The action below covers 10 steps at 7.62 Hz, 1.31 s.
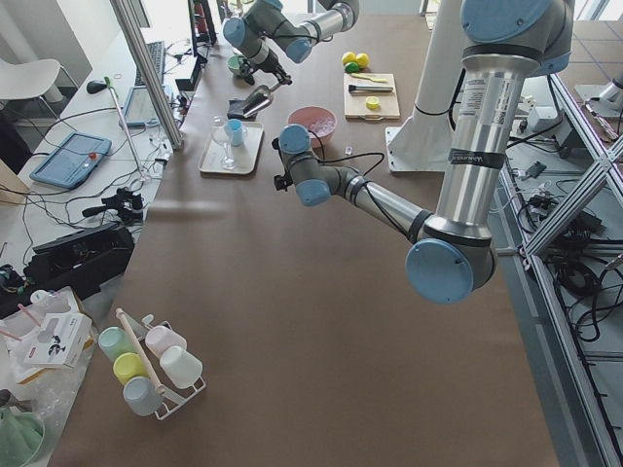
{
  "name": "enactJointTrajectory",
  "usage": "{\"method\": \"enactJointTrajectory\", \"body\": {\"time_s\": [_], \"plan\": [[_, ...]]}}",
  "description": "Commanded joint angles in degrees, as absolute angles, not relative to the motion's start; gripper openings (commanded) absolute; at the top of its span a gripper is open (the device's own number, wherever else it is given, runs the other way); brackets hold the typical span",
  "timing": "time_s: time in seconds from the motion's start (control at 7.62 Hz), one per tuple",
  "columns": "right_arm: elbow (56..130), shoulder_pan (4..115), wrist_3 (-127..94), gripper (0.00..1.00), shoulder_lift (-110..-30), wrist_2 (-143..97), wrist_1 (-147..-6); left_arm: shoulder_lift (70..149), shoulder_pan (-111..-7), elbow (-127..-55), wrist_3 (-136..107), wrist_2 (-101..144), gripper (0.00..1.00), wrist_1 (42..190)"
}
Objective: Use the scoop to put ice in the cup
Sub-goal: 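Tip the scoop to pour ice into the blue cup while the left gripper withdraws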
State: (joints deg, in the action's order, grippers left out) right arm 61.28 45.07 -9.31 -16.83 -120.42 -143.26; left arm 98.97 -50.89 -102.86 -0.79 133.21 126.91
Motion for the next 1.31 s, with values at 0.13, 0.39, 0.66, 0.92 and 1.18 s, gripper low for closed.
{"method": "enactJointTrajectory", "body": {"time_s": [0.13,0.39,0.66,0.92,1.18], "plan": [[61.8,44.9,-9.3,0.00,-16.9,-120.1,-143.3,89.5,-64.0,-103.3,-0.7,142.2,0.99,127.0],[67.9,44.9,-9.7,0.00,-20.8,-119.9,-143.3,83.5,-69.9,-102.7,9.5,142.8,0.99,126.9],[81.8,45.0,-14.2,0.00,-29.5,-119.8,-143.3,78.3,-78.5,-101.1,14.0,145.4,0.99,126.9],[104.7,45.0,-24.8,0.00,-45.7,-119.4,-142.7,75.7,-86.5,-97.0,15.5,146.9,0.99,126.9],[115.9,45.0,-31.3,0.00,-59.5,-119.7,-134.1,75.3,-91.6,-94.5,25.7,146.6,0.99,126.0]]}}
